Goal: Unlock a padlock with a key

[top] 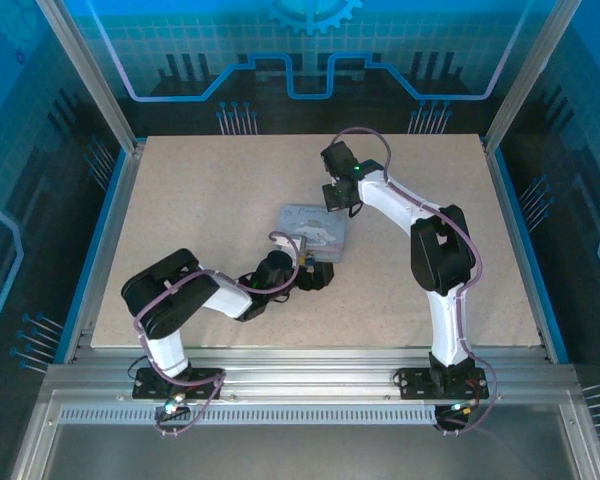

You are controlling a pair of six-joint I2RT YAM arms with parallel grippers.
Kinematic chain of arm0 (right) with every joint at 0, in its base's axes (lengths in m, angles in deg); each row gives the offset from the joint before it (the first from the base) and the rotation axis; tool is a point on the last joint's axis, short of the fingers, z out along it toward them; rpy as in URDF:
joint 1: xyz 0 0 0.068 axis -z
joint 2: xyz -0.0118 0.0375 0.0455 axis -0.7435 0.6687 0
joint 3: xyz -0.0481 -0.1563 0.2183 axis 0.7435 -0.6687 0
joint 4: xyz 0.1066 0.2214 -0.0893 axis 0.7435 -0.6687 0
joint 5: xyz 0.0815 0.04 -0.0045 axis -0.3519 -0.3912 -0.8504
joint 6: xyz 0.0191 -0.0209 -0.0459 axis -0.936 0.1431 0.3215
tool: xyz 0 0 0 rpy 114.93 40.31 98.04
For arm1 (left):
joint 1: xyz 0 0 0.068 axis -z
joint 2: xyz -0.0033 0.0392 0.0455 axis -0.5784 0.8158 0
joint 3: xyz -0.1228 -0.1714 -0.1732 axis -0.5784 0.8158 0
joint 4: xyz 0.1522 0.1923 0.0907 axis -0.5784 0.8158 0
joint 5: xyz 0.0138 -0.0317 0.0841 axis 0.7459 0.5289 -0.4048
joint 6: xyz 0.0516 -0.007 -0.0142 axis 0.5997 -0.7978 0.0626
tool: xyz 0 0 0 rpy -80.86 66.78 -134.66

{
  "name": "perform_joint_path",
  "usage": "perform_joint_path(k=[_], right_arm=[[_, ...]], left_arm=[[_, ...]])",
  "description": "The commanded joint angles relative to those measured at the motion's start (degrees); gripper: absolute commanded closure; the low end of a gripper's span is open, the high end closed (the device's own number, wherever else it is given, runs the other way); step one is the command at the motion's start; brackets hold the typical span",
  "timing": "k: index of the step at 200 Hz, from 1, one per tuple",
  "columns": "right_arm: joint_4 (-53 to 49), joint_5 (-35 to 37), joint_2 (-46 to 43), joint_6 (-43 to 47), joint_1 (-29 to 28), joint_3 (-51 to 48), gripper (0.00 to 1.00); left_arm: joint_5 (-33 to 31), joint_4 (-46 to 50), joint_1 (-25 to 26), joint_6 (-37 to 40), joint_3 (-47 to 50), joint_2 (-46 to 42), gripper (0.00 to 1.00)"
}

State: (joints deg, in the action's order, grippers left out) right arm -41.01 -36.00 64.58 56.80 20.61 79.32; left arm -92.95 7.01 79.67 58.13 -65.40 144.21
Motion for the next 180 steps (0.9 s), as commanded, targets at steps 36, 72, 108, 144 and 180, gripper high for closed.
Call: perform_joint_path(k=[36, 72, 108, 144, 180], right_arm=[[1.52, -1.08, 0.74, 0.38, -0.17, -1.39, 1.0], [1.43, -1.04, 0.49, 0.48, -0.24, -1.39, 1.0], [1.43, -1.13, 0.73, 0.31, -0.67, -1.64, 1.0], [1.92, -1.22, 0.52, -0.11, -1.15, -2.43, 1.0], [2.24, -1.28, 0.18, -0.27, -1.45, -3.1, 1.0]], left_arm=[[2.89, -6.91, 0.38, 1.98, -0.37, 2.69, 0.02], [4.72, -9.08, 0.26, 1.72, -0.3, 3.6, 0.06], [5.11, -8.64, 0.26, 0.94, -1.71, 5.03, 0.07], [5.59, -10.39, 0.28, 0.4, -2.52, 7.16, 0.05], [7.72, -14.33, 0.26, 0.03, -3.14, 9.57, 0.05]])
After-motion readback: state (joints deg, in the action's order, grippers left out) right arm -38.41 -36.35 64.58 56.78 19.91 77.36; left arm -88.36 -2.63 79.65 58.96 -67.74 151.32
